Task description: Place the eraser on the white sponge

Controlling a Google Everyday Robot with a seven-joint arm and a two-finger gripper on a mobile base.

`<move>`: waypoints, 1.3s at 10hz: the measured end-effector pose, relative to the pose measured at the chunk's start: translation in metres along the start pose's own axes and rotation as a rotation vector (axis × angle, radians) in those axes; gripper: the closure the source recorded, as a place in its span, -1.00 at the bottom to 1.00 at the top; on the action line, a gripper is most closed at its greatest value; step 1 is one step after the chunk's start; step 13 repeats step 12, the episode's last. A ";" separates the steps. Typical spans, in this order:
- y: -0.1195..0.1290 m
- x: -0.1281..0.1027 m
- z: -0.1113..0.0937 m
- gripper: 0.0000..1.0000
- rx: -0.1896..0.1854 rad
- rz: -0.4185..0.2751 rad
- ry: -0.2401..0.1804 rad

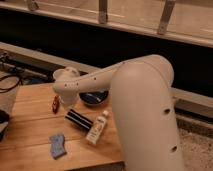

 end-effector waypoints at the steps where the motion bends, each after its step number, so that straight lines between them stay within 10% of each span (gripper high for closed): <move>1: 0.014 0.013 -0.002 -0.60 -0.018 0.004 0.001; 6: 0.058 0.072 -0.008 -0.60 -0.035 0.042 0.012; 13: -0.017 0.089 0.007 -0.60 -0.045 0.107 0.108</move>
